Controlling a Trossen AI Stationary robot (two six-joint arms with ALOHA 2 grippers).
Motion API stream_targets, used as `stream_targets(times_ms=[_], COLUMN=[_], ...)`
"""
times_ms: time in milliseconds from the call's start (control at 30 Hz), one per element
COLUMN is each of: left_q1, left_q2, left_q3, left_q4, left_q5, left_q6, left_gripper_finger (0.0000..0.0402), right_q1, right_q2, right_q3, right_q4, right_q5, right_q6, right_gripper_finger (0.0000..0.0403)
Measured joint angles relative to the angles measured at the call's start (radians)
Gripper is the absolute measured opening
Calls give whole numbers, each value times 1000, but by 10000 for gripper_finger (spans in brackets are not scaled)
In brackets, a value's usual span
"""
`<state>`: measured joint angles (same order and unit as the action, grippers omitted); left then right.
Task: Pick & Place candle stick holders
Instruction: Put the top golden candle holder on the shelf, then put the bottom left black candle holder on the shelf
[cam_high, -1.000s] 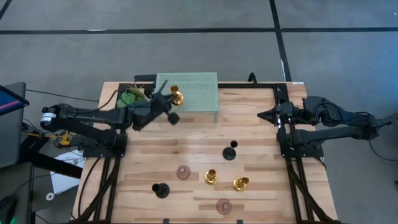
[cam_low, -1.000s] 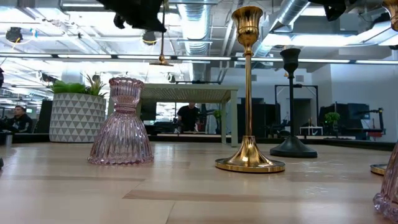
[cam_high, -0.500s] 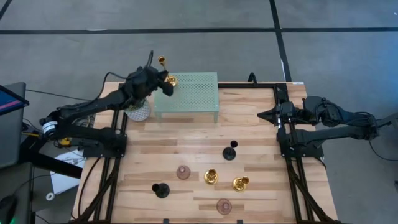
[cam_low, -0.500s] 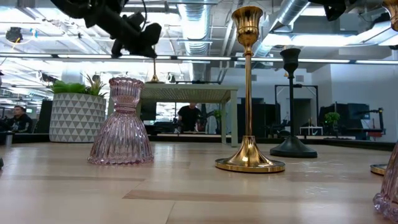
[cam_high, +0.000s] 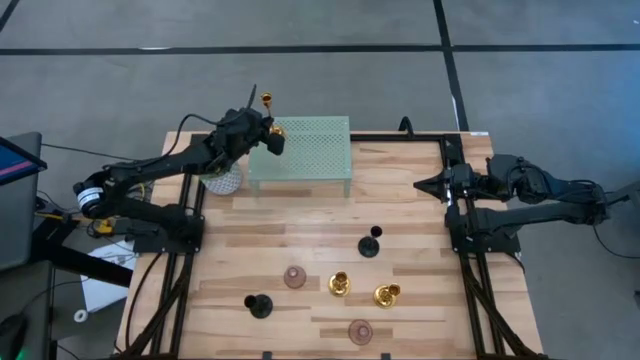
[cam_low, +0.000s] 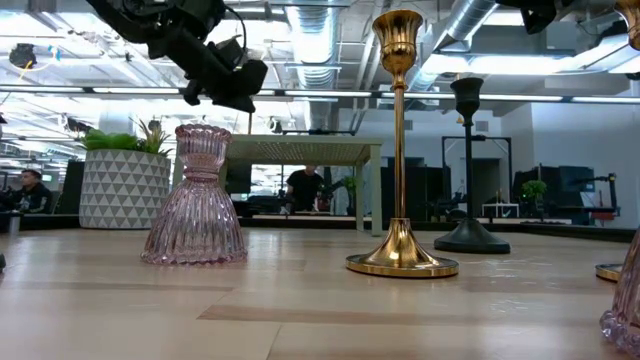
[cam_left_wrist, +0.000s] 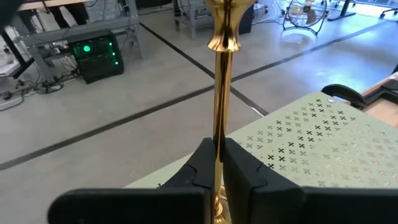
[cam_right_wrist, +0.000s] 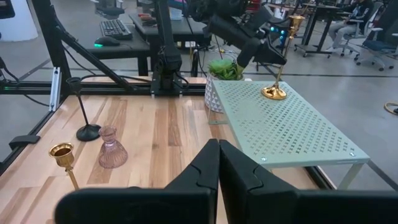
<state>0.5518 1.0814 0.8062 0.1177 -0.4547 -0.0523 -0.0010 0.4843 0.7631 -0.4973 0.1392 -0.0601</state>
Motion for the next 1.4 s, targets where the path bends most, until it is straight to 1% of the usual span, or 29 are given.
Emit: stream_targets(times_ms=[200,533,767,967,1100,1233,1400], left_q1=[0,0,1,-1,-14,-35,-78], left_q2=[-2,-2,2,0,-28,-92,-157], left_q3=[0,-2,-7,-6,-6,-6,-5], left_q4=[-6,-6,-26,-13,-21,-45,-131], left_q5=[-51,-54,-56,-54,-53,-53,-53], left_q6=[26,29,35,46,74,75,74], left_gripper_finger=[11,14,71,97,101,101,101], right_q1=[0,0,0,0,0,0,-2], right_q2=[0,0,0,0,0,0,0], right_q3=[0,0,0,0,0,0,0], right_q4=[0,0,0,0,0,0,0], right_q5=[0,0,0,0,0,2,45], right_q6=[0,0,0,0,0,0,-1], right_gripper_finger=[0,0,0,0,0,0,0])
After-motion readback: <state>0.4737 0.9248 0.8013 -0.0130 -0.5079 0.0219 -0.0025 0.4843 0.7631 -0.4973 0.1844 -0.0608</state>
